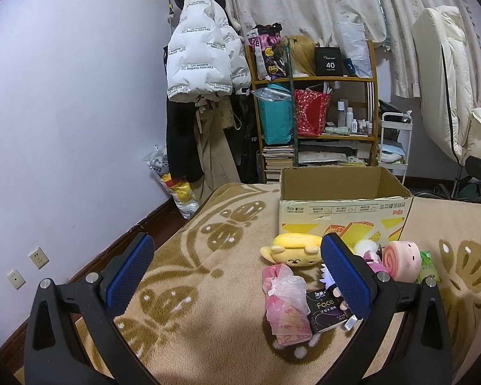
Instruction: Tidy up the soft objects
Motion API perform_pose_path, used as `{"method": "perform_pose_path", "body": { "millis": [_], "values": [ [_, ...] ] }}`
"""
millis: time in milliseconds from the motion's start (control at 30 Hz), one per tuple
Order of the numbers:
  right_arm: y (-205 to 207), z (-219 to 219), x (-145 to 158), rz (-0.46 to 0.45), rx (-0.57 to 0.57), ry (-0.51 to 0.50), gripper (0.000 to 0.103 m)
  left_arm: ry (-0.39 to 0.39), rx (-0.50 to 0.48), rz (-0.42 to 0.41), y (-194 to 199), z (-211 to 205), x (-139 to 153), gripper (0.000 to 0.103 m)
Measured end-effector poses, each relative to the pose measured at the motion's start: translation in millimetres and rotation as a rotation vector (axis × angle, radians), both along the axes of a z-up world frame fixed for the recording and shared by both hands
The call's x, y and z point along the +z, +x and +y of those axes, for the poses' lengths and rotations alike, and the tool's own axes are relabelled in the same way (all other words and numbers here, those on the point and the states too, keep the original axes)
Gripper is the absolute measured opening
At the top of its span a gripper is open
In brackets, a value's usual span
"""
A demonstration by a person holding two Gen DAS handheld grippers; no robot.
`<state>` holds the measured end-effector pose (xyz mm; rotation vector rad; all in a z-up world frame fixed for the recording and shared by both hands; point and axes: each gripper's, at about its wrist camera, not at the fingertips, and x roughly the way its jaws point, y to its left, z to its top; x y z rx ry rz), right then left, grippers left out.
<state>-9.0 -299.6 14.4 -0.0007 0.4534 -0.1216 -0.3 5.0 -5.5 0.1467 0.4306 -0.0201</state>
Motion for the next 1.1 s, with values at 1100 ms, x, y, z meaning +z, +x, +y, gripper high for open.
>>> {"method": "perform_pose_path", "body": {
  "millis": [1100],
  "values": [
    [49, -26, -47, 0.215, -0.063, 0.207, 0.103, 0.021, -0.014, 0.200, 55, -20, -37, 0.102]
  ]
}}
